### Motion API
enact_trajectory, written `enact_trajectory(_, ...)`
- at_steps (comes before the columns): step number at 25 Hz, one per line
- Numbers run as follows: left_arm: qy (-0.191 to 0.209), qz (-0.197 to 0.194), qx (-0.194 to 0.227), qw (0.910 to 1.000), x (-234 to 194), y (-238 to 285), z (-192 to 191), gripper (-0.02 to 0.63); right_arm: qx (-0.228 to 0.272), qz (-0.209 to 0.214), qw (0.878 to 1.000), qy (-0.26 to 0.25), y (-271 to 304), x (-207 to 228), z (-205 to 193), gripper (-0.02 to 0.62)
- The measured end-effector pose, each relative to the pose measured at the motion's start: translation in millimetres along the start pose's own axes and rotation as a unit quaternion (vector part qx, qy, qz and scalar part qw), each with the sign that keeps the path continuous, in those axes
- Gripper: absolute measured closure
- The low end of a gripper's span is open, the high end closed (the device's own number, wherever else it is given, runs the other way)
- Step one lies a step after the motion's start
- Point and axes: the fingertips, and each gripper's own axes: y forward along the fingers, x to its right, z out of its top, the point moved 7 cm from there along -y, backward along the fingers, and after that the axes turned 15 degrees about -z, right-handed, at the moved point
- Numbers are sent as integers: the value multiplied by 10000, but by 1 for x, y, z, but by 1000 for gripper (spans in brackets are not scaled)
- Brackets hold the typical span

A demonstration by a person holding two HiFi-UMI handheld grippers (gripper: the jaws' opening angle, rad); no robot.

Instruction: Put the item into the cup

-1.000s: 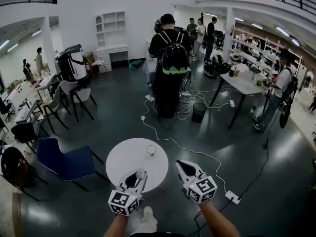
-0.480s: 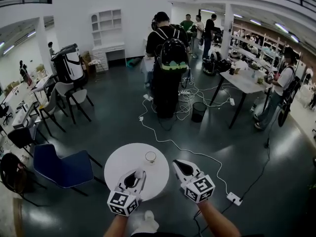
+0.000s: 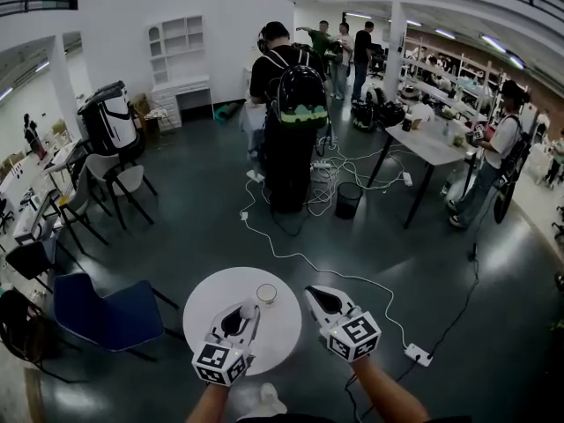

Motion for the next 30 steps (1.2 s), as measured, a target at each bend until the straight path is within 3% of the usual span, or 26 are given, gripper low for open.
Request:
enact_trajectory(10,-36,-203,-50,9998,-63,18,12,518,-14,-107,9999,-31,60,-3,12,580)
enact_trajectory(20,-274,-385,-133,9988,-123,35,-5,517,-87,-286,9995,49,120,-5,2,578)
enact_trajectory(30,-269,-624,-255,9974,-177,65,-22,517,-114,-386,9992,47,171,-3,-16,578)
